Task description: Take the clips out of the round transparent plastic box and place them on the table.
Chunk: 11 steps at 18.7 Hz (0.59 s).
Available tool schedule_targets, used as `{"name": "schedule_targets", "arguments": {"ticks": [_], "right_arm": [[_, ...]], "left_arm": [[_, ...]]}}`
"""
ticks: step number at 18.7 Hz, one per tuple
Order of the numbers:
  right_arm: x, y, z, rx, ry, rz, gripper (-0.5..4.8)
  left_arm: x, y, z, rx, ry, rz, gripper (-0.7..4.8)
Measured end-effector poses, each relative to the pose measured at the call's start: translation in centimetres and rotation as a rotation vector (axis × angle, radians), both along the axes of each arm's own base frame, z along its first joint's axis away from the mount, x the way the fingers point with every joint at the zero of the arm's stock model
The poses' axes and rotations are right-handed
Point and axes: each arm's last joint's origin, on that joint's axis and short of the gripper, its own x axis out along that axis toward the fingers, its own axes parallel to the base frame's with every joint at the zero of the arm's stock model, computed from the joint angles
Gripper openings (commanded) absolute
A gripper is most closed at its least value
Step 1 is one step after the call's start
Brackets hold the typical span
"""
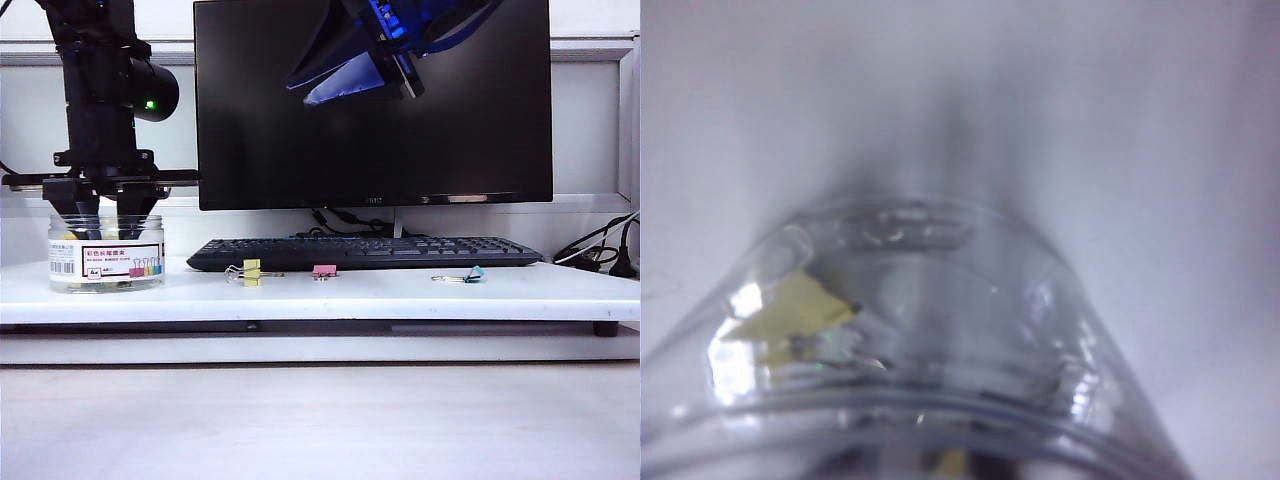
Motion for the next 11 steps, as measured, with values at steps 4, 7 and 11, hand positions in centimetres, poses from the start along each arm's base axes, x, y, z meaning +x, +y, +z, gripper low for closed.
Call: {"name": "schedule_targets", "arguments": {"ticks": [4,7,11], "right_arm": [[0.0,0.0,0.0,0.000,0.000,0.000,1.57],[0.0,0.0,0.0,0.000,0.000,0.000,1.57],[0.0,0.0,0.0,0.000,0.000,0.000,1.57]], "left_arm": [[0.0,0.2,0.0,0.072,-0.012,0.070,1.21],[-0.1,0.3,-0.6,0.111,0.025,0.102,1.22],[0.0,-0.1,-1.1,0.114,0.043,0.122,1.22]]}}
